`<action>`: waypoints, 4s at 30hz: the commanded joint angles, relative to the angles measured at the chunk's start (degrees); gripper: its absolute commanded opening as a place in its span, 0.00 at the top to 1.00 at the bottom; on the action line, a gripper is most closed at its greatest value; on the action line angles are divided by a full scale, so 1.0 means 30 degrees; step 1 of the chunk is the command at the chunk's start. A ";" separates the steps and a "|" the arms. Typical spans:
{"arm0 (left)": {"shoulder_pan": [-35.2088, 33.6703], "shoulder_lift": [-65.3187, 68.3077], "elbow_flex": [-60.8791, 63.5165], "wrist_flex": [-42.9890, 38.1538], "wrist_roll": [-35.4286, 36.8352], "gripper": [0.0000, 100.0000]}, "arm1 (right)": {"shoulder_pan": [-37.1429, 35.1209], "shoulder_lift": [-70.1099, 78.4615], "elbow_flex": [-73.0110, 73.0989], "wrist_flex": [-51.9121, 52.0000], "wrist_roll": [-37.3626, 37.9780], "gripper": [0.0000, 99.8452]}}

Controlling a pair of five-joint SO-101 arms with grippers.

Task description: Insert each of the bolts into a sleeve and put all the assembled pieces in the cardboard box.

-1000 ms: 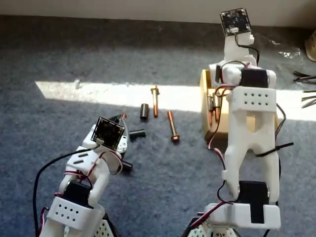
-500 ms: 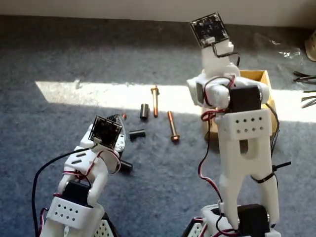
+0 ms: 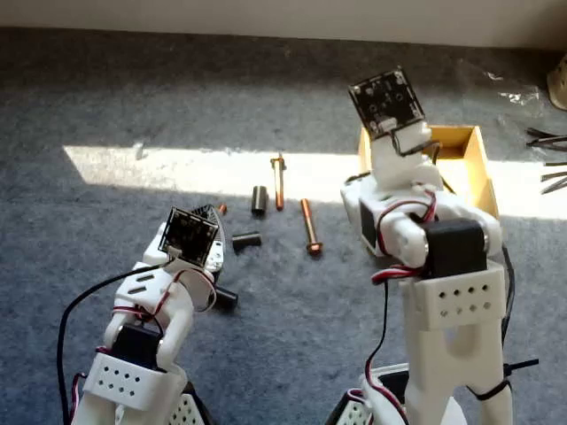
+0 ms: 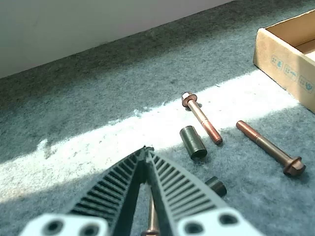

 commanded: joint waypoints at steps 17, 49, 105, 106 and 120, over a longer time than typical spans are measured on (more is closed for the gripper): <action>-0.1216 -0.0278 -0.0396 -0.0410 -0.0059 0.99 | -0.0190 -0.7751 1.2996 -0.8103 0.0117 0.98; -0.9480 -0.0308 -0.0425 -0.0410 0.1553 0.99 | -0.7370 -0.4498 1.6073 -1.1648 0.1465 0.98; -1.1883 -0.0308 -0.0396 -0.0410 0.1875 0.99 | -1.3524 1.2205 0.4059 -0.9568 0.3048 0.80; -1.1883 -0.0308 -0.0396 -0.0410 0.1875 0.99 | -1.3524 1.2205 0.3824 -0.9568 0.3018 0.80; -1.1590 -0.0308 0.0484 -0.1875 0.1817 0.99 | -1.3436 1.2176 0.1451 -0.6286 0.0293 0.80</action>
